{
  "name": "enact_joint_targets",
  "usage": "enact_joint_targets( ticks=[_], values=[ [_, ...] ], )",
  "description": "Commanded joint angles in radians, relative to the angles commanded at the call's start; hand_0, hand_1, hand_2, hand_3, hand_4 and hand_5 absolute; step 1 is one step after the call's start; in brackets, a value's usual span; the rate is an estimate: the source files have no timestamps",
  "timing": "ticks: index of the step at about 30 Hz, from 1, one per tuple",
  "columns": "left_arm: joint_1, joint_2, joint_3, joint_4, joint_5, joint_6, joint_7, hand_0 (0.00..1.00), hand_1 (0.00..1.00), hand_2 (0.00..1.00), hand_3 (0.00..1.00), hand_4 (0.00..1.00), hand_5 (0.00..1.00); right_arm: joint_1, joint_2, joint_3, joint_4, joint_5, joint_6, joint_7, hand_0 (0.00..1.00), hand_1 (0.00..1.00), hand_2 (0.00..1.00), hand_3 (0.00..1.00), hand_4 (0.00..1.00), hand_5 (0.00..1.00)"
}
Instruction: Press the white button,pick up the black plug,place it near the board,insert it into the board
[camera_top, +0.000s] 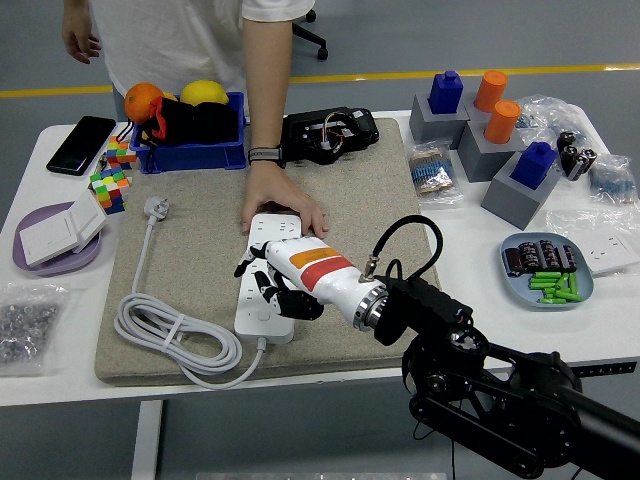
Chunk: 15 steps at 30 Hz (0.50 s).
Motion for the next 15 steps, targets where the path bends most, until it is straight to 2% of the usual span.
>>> enact_joint_targets(
  ticks=[1,2,7,8,13,14,15],
  values=[
    [0.0,0.0,0.001,0.0,-0.002,0.0,0.0,0.65,0.647,0.644,0.685,0.582,0.024,-0.007,-0.007,0.02,0.001,0.016,-0.001,0.015,0.083,0.058,0.159,0.641,0.343,0.002],
    [0.0,0.001,0.002,0.0,-0.004,0.0,0.0,0.649,0.648,0.644,0.684,0.582,0.024,-0.012,-0.011,0.033,0.002,0.024,-0.002,0.025,0.481,0.457,0.477,0.638,0.563,0.002],
    [0.0,0.001,0.0,0.0,0.0,-0.001,0.001,0.649,0.648,0.644,0.684,0.582,0.024,-0.052,-0.053,0.12,0.023,0.036,0.005,0.087,0.481,0.457,0.477,0.638,0.563,0.002],
    [-0.001,0.001,0.0,0.0,0.001,-0.001,0.001,0.65,0.647,0.644,0.685,0.582,0.025,-0.058,-0.058,0.129,0.024,0.036,0.008,0.092,0.782,0.777,0.782,0.816,0.866,0.152],
    [-0.002,0.0,0.006,0.0,-0.003,-0.002,0.001,0.65,0.647,0.644,0.685,0.582,0.025,-0.102,-0.085,0.172,0.016,0.041,0.018,0.103,0.782,0.777,0.782,0.816,0.866,0.152],
    [-0.003,-0.001,0.007,0.0,-0.004,-0.002,0.001,0.651,0.646,0.644,0.685,0.581,0.023,-0.116,-0.091,0.185,0.014,0.046,0.021,0.102,0.851,0.855,0.855,0.86,0.998,0.265],
    [-0.003,-0.001,0.008,0.0,-0.004,-0.003,0.001,0.651,0.646,0.644,0.685,0.581,0.023,-0.126,-0.095,0.192,0.012,0.048,0.022,0.101,0.851,0.855,0.855,0.86,0.998,0.265]
  ],
)
